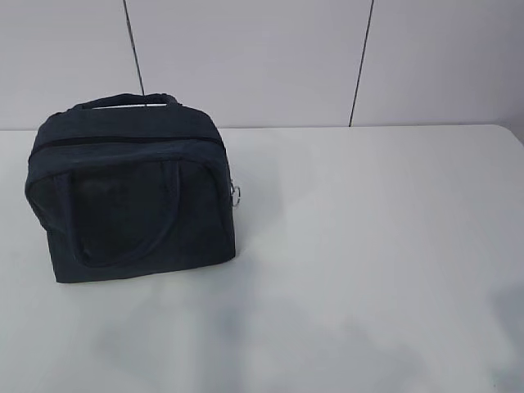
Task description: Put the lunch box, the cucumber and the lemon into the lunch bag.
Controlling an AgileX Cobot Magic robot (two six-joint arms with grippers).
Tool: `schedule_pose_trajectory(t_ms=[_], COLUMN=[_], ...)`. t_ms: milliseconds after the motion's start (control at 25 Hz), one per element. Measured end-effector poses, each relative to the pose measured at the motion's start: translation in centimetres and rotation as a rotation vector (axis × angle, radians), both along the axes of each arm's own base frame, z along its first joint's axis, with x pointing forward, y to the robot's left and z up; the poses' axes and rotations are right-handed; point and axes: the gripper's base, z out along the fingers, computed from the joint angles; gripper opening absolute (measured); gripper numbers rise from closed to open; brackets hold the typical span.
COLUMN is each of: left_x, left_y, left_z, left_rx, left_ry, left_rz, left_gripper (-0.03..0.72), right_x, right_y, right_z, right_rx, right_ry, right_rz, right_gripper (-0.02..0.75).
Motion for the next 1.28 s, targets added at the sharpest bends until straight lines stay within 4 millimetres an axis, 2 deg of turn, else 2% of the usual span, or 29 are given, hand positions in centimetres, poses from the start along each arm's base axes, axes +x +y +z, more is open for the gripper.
schedule_pose_trajectory(t_ms=[160, 1280], left_x=[0.0, 0.1], left_y=[0.0, -0.2], left_z=[0.0, -0.1], left_rx=[0.000, 0.021], left_ry=[0.001, -0.005], left_rz=[0.002, -0.040], left_gripper=[0.307, 0.296], right_x=[0.6, 0.7], right_y=[0.0, 0.0], right_z=[-1.3, -1.5], right_rx=[-0.007, -0.040], right_ry=[0.046, 0.048], right_rz=[-0.015, -0.005], right_gripper=[0.263, 0.263])
